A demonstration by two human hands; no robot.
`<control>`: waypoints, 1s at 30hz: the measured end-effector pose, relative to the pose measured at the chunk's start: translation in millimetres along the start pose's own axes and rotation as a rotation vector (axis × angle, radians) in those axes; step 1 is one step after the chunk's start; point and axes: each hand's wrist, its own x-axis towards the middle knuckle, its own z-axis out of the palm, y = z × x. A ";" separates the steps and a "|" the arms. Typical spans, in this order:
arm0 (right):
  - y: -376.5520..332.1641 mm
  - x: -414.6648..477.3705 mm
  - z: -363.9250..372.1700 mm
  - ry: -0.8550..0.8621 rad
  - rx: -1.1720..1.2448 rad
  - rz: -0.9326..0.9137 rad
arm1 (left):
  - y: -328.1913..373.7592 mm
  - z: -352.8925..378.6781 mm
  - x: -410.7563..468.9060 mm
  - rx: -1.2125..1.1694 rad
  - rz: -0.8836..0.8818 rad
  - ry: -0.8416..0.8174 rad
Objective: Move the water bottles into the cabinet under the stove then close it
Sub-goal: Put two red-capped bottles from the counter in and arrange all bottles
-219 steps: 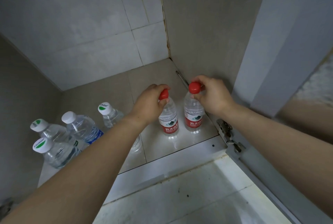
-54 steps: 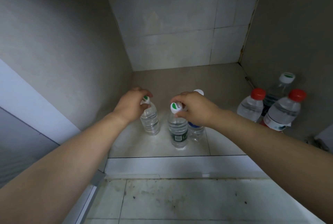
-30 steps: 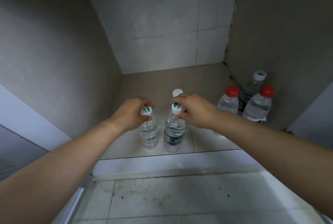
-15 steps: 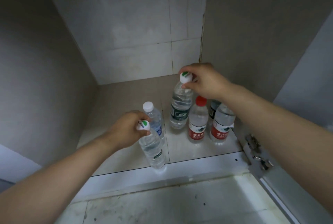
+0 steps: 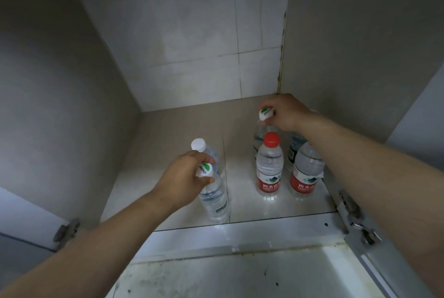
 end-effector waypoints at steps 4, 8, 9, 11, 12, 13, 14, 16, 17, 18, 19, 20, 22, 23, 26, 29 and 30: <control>6.4 -5.5 3.7 -0.034 0.043 0.005 | 1.8 1.8 1.2 0.025 0.014 0.005; -0.3 -12.0 -2.7 0.039 0.196 0.040 | 5.8 3.1 2.3 0.033 0.024 0.004; -3.7 -15.5 -3.4 0.072 0.224 0.036 | 7.6 3.1 3.4 0.036 0.031 -0.003; -12.3 -23.8 -3.0 0.102 0.218 0.003 | 9.1 2.4 4.9 0.041 0.054 -0.025; -16.8 -28.4 -3.9 0.093 0.186 -0.026 | 9.9 3.2 7.2 0.042 0.068 -0.035; -28.0 -33.5 -0.8 0.072 0.140 -0.066 | 6.3 0.1 5.2 0.045 0.075 -0.045; -39.1 -37.7 3.5 0.060 0.098 -0.103 | 3.5 -2.6 2.9 0.050 0.080 -0.053; -50.3 -39.8 11.8 0.058 0.089 -0.148 | 3.3 -0.3 2.9 0.046 0.080 -0.061; -57.4 -38.0 18.6 0.045 0.121 -0.153 | 2.6 -0.3 2.2 0.035 0.077 -0.060; -65.9 -34.8 27.0 0.021 0.156 -0.157 | 1.4 -1.2 1.7 0.025 0.079 -0.056; -74.3 -30.4 36.0 -0.020 0.183 -0.161 | -0.6 -2.2 1.2 0.020 0.081 -0.051; -82.2 -25.8 45.0 -0.073 0.202 -0.168 | -3.5 -3.4 0.9 0.017 0.086 -0.044; -93.6 -16.6 60.6 -0.189 0.226 -0.162 | -9.6 -5.3 0.1 0.003 0.101 -0.038; -96.9 -12.3 66.7 -0.240 0.229 -0.160 | -13.0 -6.0 -0.9 -0.007 0.105 -0.035; -100.8 -2.4 79.5 -0.293 0.203 -0.185 | -23.8 -9.0 -3.3 -0.034 0.098 -0.023; -94.4 1.0 82.4 -0.214 0.218 -0.176 | -33.1 -11.1 -2.5 -0.052 0.076 -0.015; -90.0 0.8 80.5 -0.176 0.213 -0.168 | -34.9 -11.7 -0.8 -0.056 0.073 -0.006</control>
